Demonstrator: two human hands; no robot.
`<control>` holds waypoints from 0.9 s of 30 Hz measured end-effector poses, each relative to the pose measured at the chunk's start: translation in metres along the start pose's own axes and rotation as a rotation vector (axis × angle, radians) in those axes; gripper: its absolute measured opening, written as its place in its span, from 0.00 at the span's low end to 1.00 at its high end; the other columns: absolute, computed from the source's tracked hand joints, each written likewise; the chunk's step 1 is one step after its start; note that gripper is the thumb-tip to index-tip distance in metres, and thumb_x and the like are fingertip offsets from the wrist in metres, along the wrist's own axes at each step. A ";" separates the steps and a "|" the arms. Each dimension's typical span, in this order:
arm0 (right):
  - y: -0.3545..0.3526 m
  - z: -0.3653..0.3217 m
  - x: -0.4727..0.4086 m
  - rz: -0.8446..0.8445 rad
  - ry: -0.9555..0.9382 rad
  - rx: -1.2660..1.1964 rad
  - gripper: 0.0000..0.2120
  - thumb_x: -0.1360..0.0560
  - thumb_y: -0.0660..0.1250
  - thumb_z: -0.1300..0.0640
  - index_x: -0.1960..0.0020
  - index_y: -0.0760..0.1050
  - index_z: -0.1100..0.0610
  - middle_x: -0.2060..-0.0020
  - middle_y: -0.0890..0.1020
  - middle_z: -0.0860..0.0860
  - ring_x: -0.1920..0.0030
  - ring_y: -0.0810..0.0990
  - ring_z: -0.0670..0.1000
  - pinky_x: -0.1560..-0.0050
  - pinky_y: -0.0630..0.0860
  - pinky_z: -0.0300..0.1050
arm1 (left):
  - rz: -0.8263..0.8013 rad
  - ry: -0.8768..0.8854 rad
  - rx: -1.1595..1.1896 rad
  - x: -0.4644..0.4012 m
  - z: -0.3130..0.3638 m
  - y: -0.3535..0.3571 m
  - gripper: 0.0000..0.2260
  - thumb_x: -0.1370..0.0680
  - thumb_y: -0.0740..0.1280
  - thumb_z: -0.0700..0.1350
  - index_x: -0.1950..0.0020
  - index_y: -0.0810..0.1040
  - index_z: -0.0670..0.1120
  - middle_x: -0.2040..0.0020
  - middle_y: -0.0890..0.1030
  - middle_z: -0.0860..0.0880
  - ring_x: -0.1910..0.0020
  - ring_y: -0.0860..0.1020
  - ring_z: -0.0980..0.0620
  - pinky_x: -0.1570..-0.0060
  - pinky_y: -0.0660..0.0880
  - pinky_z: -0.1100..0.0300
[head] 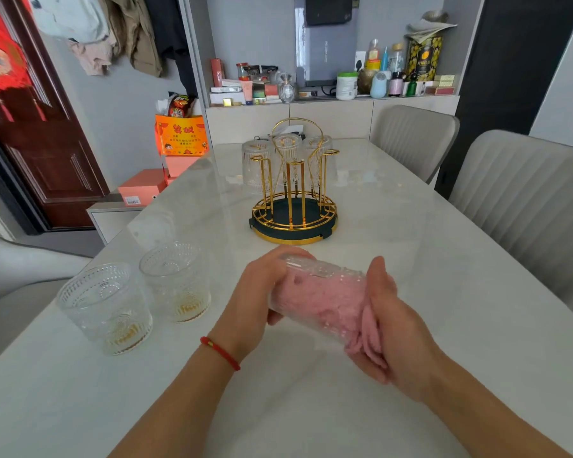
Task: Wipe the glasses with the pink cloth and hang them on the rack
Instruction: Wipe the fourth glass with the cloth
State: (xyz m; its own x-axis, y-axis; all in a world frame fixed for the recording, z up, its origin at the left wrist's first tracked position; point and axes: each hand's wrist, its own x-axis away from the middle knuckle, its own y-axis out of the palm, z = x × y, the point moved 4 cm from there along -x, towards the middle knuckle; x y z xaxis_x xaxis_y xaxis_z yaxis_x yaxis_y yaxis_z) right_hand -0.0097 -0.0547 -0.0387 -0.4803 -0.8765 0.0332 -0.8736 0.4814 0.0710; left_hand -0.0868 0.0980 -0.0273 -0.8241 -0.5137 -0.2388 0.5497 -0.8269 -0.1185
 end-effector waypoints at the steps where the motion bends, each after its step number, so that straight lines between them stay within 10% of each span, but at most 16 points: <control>1: 0.001 -0.009 0.003 0.033 -0.132 0.228 0.40 0.31 0.48 0.18 0.77 0.68 0.53 0.81 0.69 0.44 0.82 0.63 0.45 0.74 0.64 0.42 | -0.026 -0.176 0.033 0.001 -0.002 0.002 0.21 0.25 0.54 0.55 0.47 0.84 0.49 0.67 0.76 0.48 0.73 0.70 0.53 0.73 0.64 0.65; 4: 0.015 -0.019 0.012 -0.009 -0.311 0.508 0.25 0.20 0.51 0.34 0.72 0.72 0.36 0.78 0.73 0.35 0.76 0.74 0.39 0.69 0.67 0.31 | 0.067 -0.436 -0.082 0.003 -0.003 0.005 0.19 0.18 0.56 0.53 0.43 0.83 0.45 0.66 0.78 0.46 0.72 0.73 0.53 0.77 0.70 0.63; 7: 0.020 -0.004 0.011 -0.017 -0.170 0.374 0.37 0.30 0.48 0.19 0.78 0.68 0.48 0.81 0.70 0.46 0.78 0.71 0.47 0.69 0.67 0.37 | 0.216 -0.147 -0.285 -0.001 -0.001 0.002 0.16 0.18 0.57 0.46 0.49 0.85 0.46 0.50 0.83 0.39 0.59 0.80 0.47 0.71 0.78 0.55; 10: 0.017 0.016 0.009 0.001 0.107 -0.107 0.46 0.34 0.56 0.19 0.75 0.67 0.65 0.78 0.64 0.59 0.78 0.63 0.50 0.73 0.60 0.41 | 0.285 0.088 -0.153 -0.002 0.000 -0.006 0.19 0.23 0.56 0.50 0.60 0.86 0.46 0.56 0.85 0.43 0.54 0.84 0.44 0.62 0.81 0.52; 12: 0.023 0.016 0.006 -0.091 0.215 -0.516 0.49 0.28 0.60 0.26 0.54 0.76 0.77 0.63 0.75 0.72 0.79 0.63 0.49 0.79 0.57 0.36 | 0.288 0.264 -0.136 0.000 0.005 -0.009 0.19 0.25 0.57 0.51 0.60 0.85 0.44 0.59 0.84 0.45 0.56 0.83 0.44 0.57 0.79 0.49; 15: 0.024 0.008 0.005 -0.151 0.265 -0.801 0.40 0.23 0.54 0.31 0.41 0.83 0.65 0.44 0.84 0.62 0.81 0.69 0.46 0.84 0.55 0.32 | 0.228 0.505 -0.199 0.003 0.010 -0.008 0.19 0.22 0.56 0.50 0.55 0.85 0.43 0.58 0.84 0.46 0.56 0.82 0.46 0.57 0.77 0.54; 18: 0.016 0.005 -0.001 -0.159 0.191 -0.646 0.40 0.23 0.50 0.29 0.51 0.86 0.61 0.58 0.86 0.59 0.84 0.68 0.49 0.83 0.56 0.33 | 0.145 0.465 -0.171 0.003 0.009 -0.002 0.19 0.22 0.56 0.50 0.49 0.84 0.43 0.54 0.84 0.46 0.57 0.81 0.48 0.61 0.76 0.57; 23: 0.004 0.001 0.001 0.047 -0.038 0.142 0.41 0.21 0.43 0.31 0.83 0.67 0.53 0.83 0.69 0.50 0.83 0.72 0.52 0.70 0.72 0.36 | -0.024 -0.376 0.052 0.000 -0.016 0.004 0.23 0.24 0.61 0.60 0.48 0.81 0.41 0.69 0.73 0.45 0.76 0.69 0.53 0.76 0.64 0.68; 27: 0.011 0.012 0.005 -0.009 -0.064 0.347 0.35 0.28 0.50 0.24 0.80 0.65 0.50 0.82 0.68 0.46 0.76 0.74 0.48 0.68 0.70 0.36 | 0.066 -0.077 -0.018 -0.001 -0.006 0.004 0.16 0.17 0.61 0.47 0.54 0.84 0.39 0.63 0.83 0.44 0.64 0.81 0.51 0.69 0.76 0.63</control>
State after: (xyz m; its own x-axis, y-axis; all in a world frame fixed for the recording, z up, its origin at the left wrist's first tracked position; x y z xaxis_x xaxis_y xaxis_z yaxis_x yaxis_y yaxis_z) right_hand -0.0225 -0.0541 -0.0498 -0.4671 -0.8837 -0.0293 -0.8470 0.4567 -0.2721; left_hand -0.0827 0.0969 -0.0329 -0.7934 -0.5838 -0.1722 0.6053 -0.7866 -0.1221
